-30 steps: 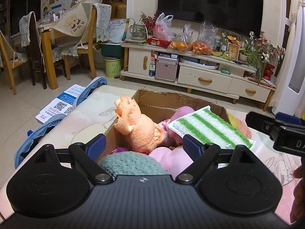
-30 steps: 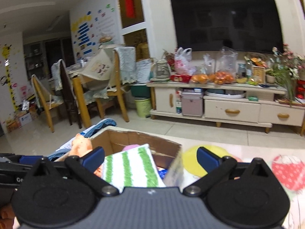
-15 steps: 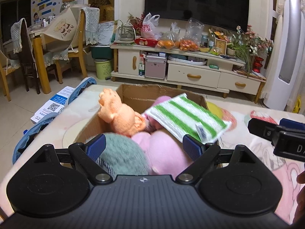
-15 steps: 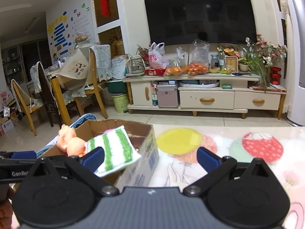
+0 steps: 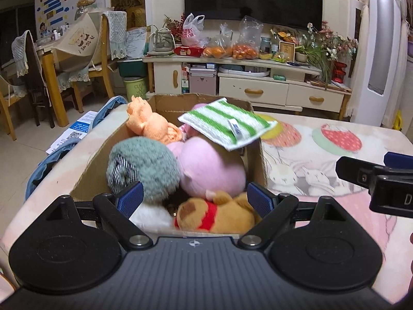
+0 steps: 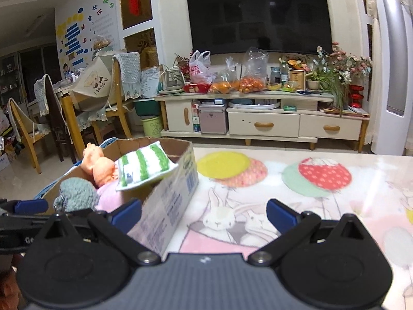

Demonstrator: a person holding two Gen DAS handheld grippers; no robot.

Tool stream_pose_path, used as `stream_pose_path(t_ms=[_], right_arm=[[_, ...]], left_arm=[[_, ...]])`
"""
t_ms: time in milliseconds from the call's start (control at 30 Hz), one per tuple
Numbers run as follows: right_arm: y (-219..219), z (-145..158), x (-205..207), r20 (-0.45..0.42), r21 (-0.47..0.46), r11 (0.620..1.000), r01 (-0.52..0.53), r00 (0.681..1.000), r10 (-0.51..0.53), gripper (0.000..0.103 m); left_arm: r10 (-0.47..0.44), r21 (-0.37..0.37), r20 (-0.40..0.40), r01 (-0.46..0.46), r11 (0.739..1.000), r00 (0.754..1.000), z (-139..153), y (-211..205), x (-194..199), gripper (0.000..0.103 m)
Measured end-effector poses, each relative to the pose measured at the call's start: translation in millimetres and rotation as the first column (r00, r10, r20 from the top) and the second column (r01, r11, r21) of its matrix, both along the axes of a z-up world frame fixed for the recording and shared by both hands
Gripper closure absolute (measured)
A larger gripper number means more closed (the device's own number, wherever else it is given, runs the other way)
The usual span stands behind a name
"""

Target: Organize soft objects

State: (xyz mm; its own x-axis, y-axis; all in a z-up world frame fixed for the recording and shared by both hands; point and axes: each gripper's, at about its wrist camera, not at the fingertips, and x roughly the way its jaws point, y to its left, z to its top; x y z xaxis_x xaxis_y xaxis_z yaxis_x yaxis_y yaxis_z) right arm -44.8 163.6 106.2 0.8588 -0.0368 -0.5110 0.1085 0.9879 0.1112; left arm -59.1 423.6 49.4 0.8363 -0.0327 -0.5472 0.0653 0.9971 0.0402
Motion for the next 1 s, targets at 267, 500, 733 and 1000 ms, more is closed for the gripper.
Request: stream_pose_path(t_ms=[267,500,733,1000], right_arm=[[8.9,2.0,-35.8,0.006,-0.022,1.000,0.014,1.000,-0.014,0.001],[20.5,4.3,-58.8,0.008,-0.038,0.999,0.027,1.000,-0.026,0.001],[31.3,-0.2,-73.9,-0.001,-0.029,0.999,0.040,0.999,-0.040,0.001],[45.7,-6.5,-80.1,-0.014,-0.041,0.998,0.041,0.999,-0.041,0.001]], left_arm=[[-0.020,0.024,-0.002,0.020,1.000,1.000,-2.1,-2.4,-19.1,0.000],[-0.027,-0.003,-0.004,0.027,1.000,1.000,-3.5,2.7,-26.8,0.000],[-0.016,-0.018,0.007,0.016,1.000,1.000,-5.9,5.0,-31.9,0.000],[-0.005,-0.023,0.015,0.005,1.000,1.000,-8.7,6.5,-37.7,0.000]])
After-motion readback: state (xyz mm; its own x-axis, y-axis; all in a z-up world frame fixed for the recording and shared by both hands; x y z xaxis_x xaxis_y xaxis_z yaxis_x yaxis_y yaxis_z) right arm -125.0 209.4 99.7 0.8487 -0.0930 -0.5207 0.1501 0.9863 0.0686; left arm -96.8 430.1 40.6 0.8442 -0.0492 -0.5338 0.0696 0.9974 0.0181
